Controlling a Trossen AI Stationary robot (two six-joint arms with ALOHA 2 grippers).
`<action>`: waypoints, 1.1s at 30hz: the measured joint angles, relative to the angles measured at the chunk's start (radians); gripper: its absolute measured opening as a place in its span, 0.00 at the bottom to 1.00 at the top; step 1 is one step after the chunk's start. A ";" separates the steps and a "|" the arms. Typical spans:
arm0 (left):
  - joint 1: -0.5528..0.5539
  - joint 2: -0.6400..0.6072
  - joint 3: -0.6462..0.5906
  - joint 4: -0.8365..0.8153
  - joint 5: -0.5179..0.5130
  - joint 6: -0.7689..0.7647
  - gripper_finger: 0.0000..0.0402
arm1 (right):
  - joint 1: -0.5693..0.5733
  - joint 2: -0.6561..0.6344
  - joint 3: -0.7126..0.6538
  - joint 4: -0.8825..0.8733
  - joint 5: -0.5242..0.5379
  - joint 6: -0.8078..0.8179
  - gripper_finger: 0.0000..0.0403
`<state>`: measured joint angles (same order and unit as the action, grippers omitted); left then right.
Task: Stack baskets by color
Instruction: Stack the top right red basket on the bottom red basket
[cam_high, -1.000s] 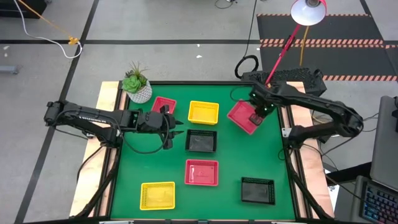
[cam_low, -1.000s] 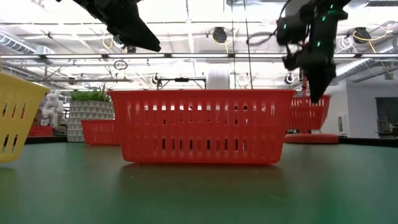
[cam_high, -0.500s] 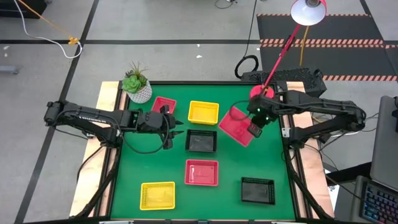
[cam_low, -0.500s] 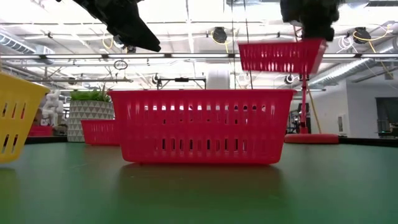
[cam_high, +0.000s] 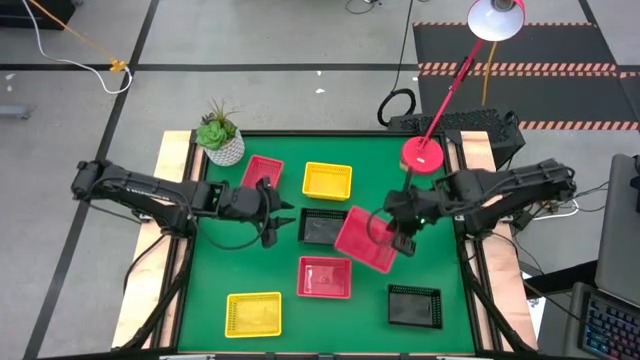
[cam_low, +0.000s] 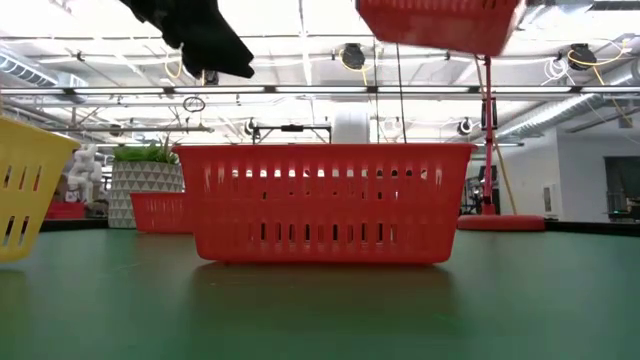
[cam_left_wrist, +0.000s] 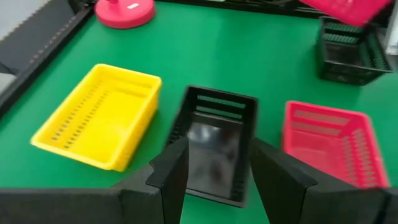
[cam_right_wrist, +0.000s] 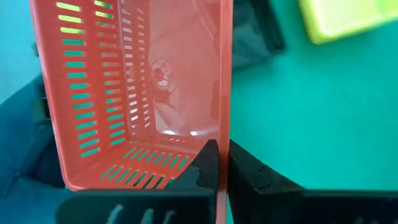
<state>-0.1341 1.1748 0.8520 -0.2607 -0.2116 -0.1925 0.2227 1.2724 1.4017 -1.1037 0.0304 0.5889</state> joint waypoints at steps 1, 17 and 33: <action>-0.015 0.000 0.000 0.000 -0.002 -0.011 0.42 | 0.015 0.008 0.000 0.024 0.000 -0.004 0.01; -0.232 0.013 0.000 0.001 -0.233 -0.140 0.42 | 0.097 0.065 0.000 0.251 -0.001 -0.090 0.02; -0.237 0.034 0.000 0.011 -0.294 -0.127 0.42 | 0.065 0.169 0.057 0.415 -0.035 -0.254 0.03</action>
<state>-0.3714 1.2087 0.8524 -0.2502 -0.5052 -0.3192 0.2882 1.4418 1.4583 -0.6888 -0.0042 0.3346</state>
